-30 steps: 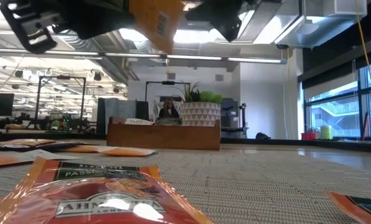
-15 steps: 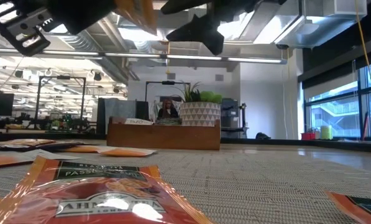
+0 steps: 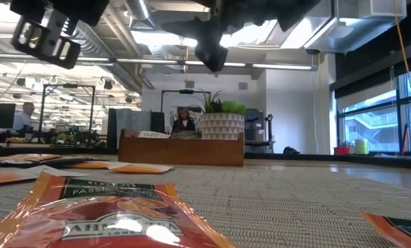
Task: Pick & Place Tea
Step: Put the orange tea bag into the right section of the wooden organizer
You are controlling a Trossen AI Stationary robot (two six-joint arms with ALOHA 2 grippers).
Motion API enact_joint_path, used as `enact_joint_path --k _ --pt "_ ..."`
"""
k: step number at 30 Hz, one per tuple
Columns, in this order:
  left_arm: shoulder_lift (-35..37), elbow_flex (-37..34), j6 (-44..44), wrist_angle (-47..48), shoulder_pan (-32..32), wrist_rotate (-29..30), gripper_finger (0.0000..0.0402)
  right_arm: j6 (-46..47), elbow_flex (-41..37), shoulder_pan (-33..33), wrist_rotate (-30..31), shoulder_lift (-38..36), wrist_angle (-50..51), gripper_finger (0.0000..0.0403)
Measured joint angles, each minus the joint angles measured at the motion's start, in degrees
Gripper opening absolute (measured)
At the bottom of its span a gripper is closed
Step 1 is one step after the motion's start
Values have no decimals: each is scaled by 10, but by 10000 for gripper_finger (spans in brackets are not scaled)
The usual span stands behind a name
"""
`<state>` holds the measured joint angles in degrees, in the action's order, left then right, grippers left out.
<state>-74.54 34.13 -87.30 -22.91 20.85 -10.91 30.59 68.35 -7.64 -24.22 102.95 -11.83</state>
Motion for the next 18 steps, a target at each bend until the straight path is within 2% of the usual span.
enact_joint_path --k 8,13,18 --pt "0 0 -62 -6 -1 59 2 67 0 0 -26 11 -22 222" --pt "0 0 -69 -22 -7 51 5 83 0 0 -37 18 -19 199" --pt "0 0 -65 -28 -25 -2 3 83 0 0 -50 24 -22 178"
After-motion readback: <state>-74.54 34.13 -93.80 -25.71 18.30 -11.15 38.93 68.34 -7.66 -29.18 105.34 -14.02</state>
